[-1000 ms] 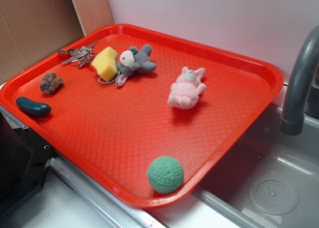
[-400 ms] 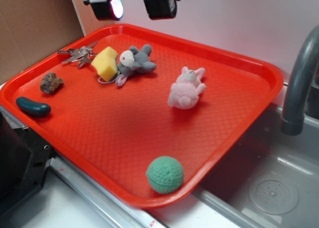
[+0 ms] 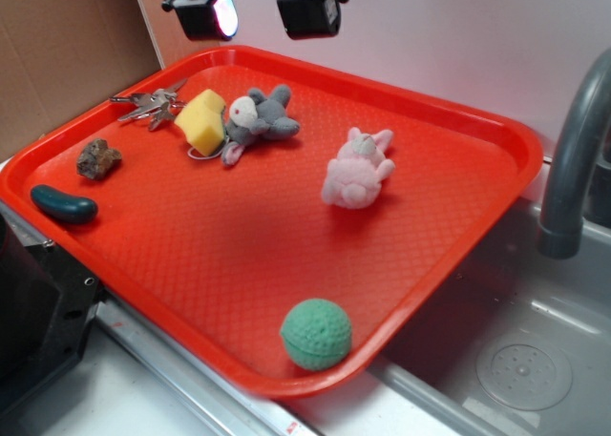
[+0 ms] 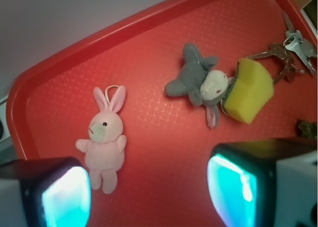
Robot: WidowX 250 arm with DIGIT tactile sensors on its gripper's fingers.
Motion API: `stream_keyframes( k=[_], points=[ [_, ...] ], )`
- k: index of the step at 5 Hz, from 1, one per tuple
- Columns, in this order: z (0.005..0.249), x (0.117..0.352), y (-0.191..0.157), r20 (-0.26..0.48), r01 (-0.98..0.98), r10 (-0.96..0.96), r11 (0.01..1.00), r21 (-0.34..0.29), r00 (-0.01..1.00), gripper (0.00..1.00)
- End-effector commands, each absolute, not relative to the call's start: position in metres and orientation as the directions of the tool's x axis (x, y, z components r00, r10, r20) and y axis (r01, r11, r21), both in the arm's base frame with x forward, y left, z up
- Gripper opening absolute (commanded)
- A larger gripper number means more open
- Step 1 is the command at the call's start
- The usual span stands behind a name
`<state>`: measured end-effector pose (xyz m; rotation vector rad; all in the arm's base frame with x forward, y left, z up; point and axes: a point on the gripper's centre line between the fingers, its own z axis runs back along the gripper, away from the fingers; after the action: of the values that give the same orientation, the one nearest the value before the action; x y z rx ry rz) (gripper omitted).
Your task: Grab the pink bunny.
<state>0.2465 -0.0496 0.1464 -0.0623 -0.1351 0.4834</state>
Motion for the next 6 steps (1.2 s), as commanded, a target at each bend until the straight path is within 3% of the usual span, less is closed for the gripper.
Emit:
stream_keyframes(
  k=[1, 2, 3, 4, 5, 6],
  points=[
    [0.109, 0.305, -0.080, 0.146, -0.547, 0.553, 0.833, -0.079, 0.820, 1.00],
    [0.092, 0.305, -0.094, 0.070, -0.492, 0.497, 0.867, -0.071, 0.865, 1.00],
    [0.083, 0.274, -0.089, -0.001, -0.497, 0.498, 0.866, -0.058, 0.867, 1.00],
    [0.070, 0.261, -0.081, -0.005, -0.475, 0.477, 0.875, -0.092, 0.879, 1.00],
    [0.064, 0.265, -0.085, -0.021, -0.431, 0.431, 0.900, -0.068, 0.902, 1.00],
    [0.047, 0.289, -0.096, 0.004, -0.331, 0.332, 0.943, -0.035, 0.943, 1.00]
  ],
)
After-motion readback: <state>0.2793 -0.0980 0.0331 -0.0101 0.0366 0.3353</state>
